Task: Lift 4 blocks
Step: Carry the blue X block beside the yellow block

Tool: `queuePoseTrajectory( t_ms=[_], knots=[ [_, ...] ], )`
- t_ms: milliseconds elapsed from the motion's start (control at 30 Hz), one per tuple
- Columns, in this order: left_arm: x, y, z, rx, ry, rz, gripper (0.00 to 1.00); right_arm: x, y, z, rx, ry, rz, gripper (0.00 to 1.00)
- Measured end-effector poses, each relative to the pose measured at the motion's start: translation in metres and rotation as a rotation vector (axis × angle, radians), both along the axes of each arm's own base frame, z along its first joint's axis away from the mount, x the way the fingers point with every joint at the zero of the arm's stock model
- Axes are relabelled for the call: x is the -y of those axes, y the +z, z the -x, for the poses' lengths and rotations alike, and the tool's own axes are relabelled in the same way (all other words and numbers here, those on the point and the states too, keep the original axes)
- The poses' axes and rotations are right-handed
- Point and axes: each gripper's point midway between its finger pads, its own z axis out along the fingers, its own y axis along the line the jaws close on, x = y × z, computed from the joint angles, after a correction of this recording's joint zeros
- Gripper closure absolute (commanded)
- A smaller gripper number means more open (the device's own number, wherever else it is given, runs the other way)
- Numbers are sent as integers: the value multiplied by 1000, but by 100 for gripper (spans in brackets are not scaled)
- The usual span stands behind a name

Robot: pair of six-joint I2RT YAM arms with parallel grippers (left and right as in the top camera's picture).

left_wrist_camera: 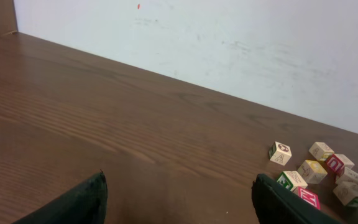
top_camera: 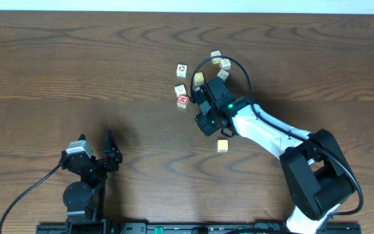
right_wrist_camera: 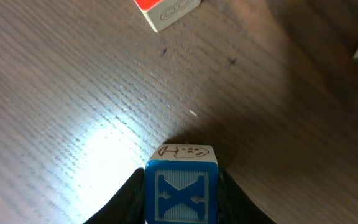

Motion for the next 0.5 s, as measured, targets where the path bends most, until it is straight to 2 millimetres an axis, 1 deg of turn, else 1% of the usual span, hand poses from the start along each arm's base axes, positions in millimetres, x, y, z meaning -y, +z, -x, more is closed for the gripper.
queuePoseTrajectory(
  t_ms=[100, 200, 300, 367, 433, 500],
  knots=[
    [0, 0, 0, 0, 0, 0, 25, 0, 15, -2, 6, -11, -4, 82],
    [0, 0, 0, 0, 0, 0, 25, 2, 42, -2, 39, -24, -16, 81],
    [0, 0, 0, 0, 0, 0, 25, 10, 75, 1, 87, -47, -22, 82],
    [0, 0, 0, 0, 0, 0, 25, 22, 100, 4, 128, -79, -15, 86],
    [0, 0, 0, 0, 0, 0, 25, 33, 115, 8, 148, -107, -5, 89],
    [0, 0, 0, 0, 0, 0, 25, 54, 131, 13, 162, -166, 20, 92]
  ],
)
